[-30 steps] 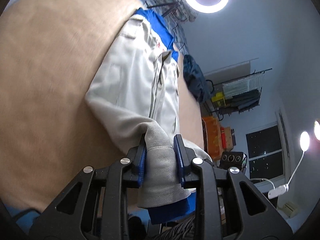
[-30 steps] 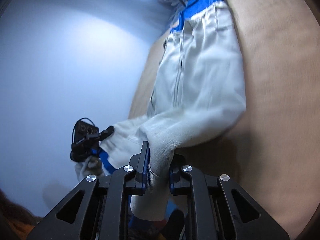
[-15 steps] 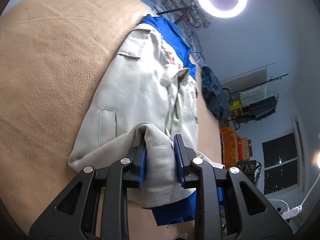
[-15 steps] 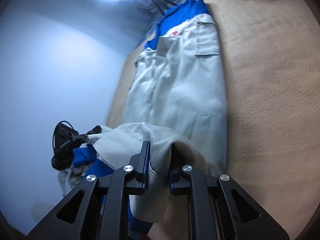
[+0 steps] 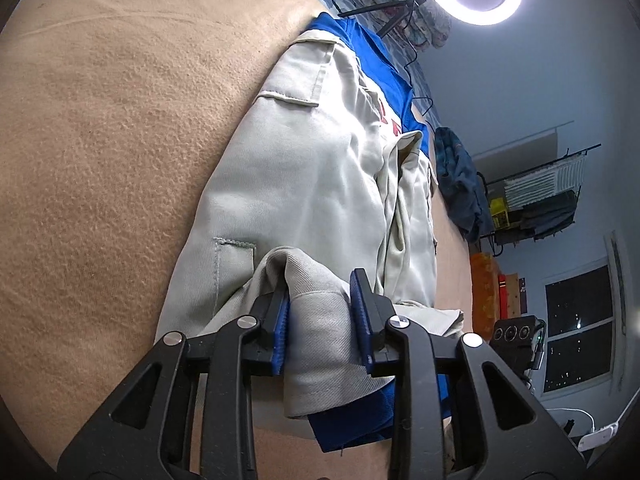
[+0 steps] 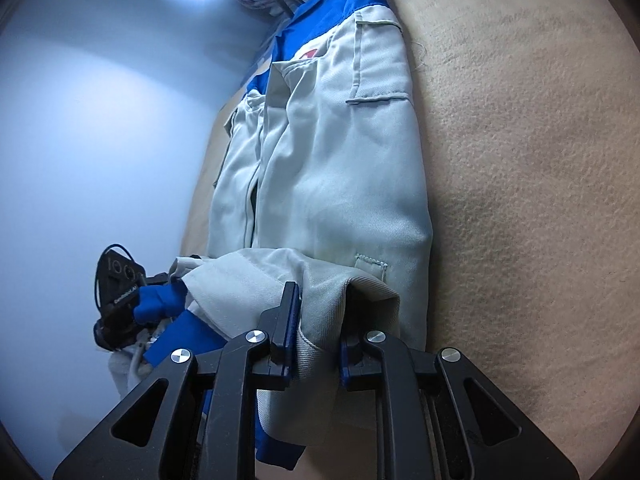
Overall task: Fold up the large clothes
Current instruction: 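Lift the hem with both tools and fold it over toward the collar, then open both tools and release the folded beige jacket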
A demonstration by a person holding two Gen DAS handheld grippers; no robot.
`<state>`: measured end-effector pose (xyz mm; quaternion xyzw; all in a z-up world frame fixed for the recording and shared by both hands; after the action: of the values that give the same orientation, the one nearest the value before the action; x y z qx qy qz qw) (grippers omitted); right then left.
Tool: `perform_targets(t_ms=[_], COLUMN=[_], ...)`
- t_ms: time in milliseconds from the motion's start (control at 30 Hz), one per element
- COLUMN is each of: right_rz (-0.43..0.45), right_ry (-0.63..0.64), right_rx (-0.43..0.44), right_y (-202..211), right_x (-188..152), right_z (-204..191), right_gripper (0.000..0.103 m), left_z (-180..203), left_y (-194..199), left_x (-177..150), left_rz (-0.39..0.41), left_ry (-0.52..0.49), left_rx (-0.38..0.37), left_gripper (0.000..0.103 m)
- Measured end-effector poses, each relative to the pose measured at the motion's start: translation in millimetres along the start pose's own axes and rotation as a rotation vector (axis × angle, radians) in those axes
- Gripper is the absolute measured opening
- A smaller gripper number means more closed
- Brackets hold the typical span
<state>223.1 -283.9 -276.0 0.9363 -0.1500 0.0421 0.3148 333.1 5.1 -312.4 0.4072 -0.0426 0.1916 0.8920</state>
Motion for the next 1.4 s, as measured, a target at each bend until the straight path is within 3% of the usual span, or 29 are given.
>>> perform_targets(t_ms=[100,233,300,433,567,633,767,833,967,1100,1233,1367,1400], right_rz=[0.003,0.035,0.062,0.144,0.172,0.144,0.038,-0.010,-0.043,-0.007,0.043,0.090,0.098], right_ry=[-0.040,-0.063,-0.078,-0.064,0.123,0.230,0.383,0.431,0.428,0.419,0.370,0.353,0.351], right_rx=[0.042,0.103,0.136,0.165,0.122,0.148,0.137,0.086,0.037,-0.018,-0.194,-0.185,-0.192], right_y=[4.3,22.6,35.5,64.0,84.6,89.4,80.7,65.5,36.1,13.3,-3.1,12.3,19.2], right_x=[-0.2,2.0,4.4,7.2,-3.3,-15.3,-37.4,-46.5,-43.3,-25.0,-2.8,1.3,0.8], right_z=[3.0,-1.4,-2.4,-8.2,-37.2,-53.4,-71.0,-73.9,-68.4,-65.8,-52.2,-46.5,-42.6], right_gripper=[0.023,0.054,0.060,0.060,0.056,0.050,0.046,0.046,0.046,0.046,0.046,0.047,0.048], left_z=[3.1,6.6,5.9,5.7,12.7,11.4,5.6,5.5,9.2,9.4,6.3,7.8,7.3], left_y=[3.9,11.4,17.7,44.8,74.2,80.6,71.0,60.2,38.3,22.8,10.9,9.7,9.7], left_x=[1.7,6.9,10.3,19.9,16.9,9.7,-3.5,-8.3,-15.1,-15.8,-17.7,-22.0,-22.3], left_rz=[-0.006,0.012,0.034,0.112,0.175,0.190,0.139,0.101,0.057,0.044,0.036,0.032,0.029], left_ry=[0.009,0.023,0.040,0.042,-0.061,-0.108,-0.164,-0.171,-0.197,-0.215,-0.249,-0.294,-0.295], left_rx=[-0.027,-0.060,-0.069,-0.081,-0.042,0.001,0.034,0.029,0.069,0.116,0.159,0.165,0.162], left_gripper=[0.042,0.058,0.061,0.061,0.061,0.061,0.061,0.061,0.061,0.061,0.061,0.060,0.056])
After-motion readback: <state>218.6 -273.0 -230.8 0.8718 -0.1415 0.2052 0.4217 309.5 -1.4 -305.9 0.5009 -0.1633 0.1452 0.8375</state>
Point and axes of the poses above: each gripper's, at about its wrist camera, not at the fingertips, and y roughly against the way its jaws point, z to its right, x to its top, the point moved 2 cm from there along -y, roughly the way its jaws point, and after that the axes turned 5 degrees about x, right-handed, at the moved point
